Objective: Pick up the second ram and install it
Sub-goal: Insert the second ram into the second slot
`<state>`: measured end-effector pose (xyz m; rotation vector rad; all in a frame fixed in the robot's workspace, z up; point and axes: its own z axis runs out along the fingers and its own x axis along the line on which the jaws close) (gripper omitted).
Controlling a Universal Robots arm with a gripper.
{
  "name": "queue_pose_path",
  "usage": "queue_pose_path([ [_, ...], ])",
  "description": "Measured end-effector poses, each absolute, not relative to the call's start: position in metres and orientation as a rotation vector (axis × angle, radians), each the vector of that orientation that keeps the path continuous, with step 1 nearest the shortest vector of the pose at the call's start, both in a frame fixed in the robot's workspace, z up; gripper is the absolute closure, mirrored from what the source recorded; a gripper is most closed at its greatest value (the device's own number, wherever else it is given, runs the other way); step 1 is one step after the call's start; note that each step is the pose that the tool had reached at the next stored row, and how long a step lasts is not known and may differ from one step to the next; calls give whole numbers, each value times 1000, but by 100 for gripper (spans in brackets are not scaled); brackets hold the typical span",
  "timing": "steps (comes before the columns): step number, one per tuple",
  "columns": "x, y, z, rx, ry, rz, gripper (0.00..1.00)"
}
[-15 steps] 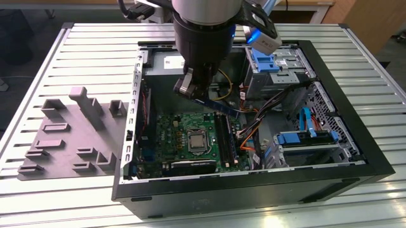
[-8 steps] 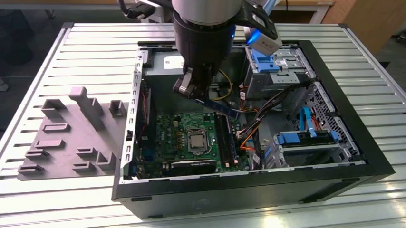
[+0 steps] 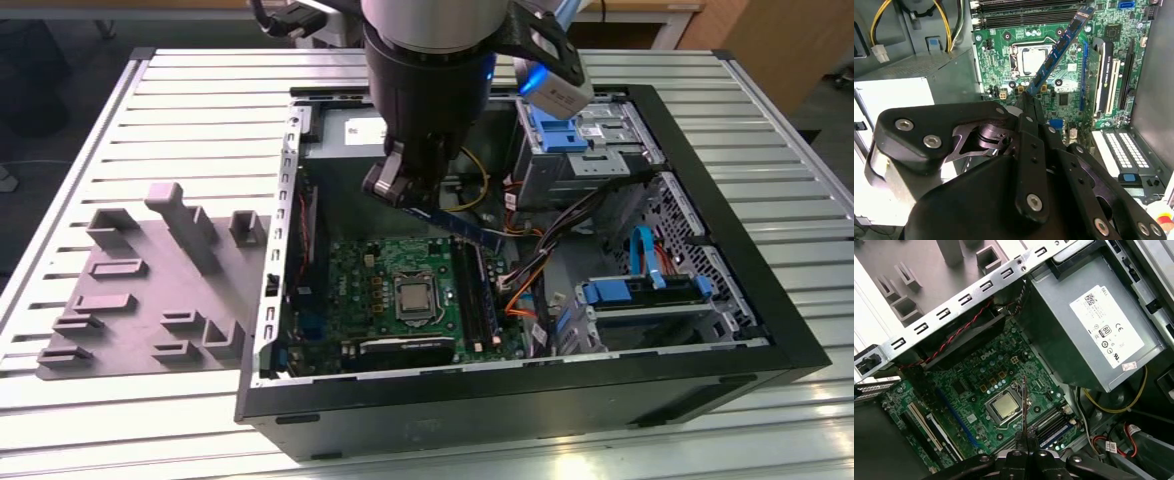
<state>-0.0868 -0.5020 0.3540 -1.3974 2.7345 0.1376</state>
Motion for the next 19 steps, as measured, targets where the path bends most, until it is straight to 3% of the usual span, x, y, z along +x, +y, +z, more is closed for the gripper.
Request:
queue_pose_path([
  [19, -87, -502, 354, -1293, 2782, 133, 89],
])
